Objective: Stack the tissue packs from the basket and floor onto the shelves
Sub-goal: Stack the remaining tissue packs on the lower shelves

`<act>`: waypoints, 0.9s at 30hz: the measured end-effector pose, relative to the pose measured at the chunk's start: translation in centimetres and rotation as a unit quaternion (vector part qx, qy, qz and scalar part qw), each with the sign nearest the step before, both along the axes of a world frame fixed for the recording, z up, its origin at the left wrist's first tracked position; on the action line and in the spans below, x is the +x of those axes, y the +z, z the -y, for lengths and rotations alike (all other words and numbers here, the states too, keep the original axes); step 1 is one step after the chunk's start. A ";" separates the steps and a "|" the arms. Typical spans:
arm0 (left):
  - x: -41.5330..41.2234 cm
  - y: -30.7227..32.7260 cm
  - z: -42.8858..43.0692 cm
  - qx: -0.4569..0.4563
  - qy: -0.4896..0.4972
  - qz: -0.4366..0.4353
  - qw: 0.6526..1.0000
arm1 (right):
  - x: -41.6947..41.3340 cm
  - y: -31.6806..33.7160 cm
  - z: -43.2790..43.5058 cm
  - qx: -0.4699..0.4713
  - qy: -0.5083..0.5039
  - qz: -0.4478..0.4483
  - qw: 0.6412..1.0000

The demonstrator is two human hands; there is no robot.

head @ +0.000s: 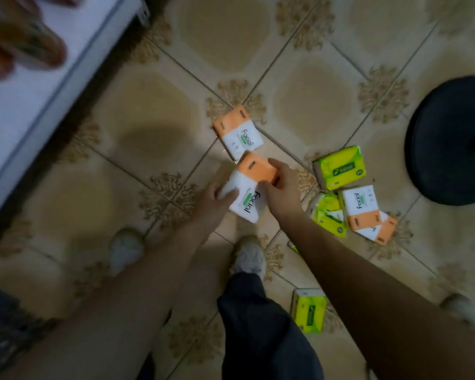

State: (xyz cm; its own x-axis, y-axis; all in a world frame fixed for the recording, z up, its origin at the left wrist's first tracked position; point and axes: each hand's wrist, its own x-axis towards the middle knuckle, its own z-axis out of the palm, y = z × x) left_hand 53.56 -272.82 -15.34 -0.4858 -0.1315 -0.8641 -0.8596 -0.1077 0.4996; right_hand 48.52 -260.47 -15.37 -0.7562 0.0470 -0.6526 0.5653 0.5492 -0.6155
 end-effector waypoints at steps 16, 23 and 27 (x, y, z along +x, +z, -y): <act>3.5 42.4 11.2 -0.080 0.293 -0.186 0.935 | 4.1 44.3 12.5 -0.114 0.213 -0.131 0.961; 9.1 48.8 15.7 -0.250 0.413 -0.234 0.844 | 6.2 50.8 18.2 -0.162 0.411 -0.225 0.868; 11.8 51.7 19.1 -0.310 0.435 -0.272 0.801 | 7.6 52.6 22.4 -0.187 0.481 -0.267 0.814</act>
State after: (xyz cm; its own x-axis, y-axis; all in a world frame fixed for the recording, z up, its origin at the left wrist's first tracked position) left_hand 65.34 -291.90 36.31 -0.2598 -0.9460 -0.1940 -0.2318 -0.1339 0.9635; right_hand 56.12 -282.85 37.19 -0.5057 -0.8612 -0.0518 -0.4192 0.2978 -0.8577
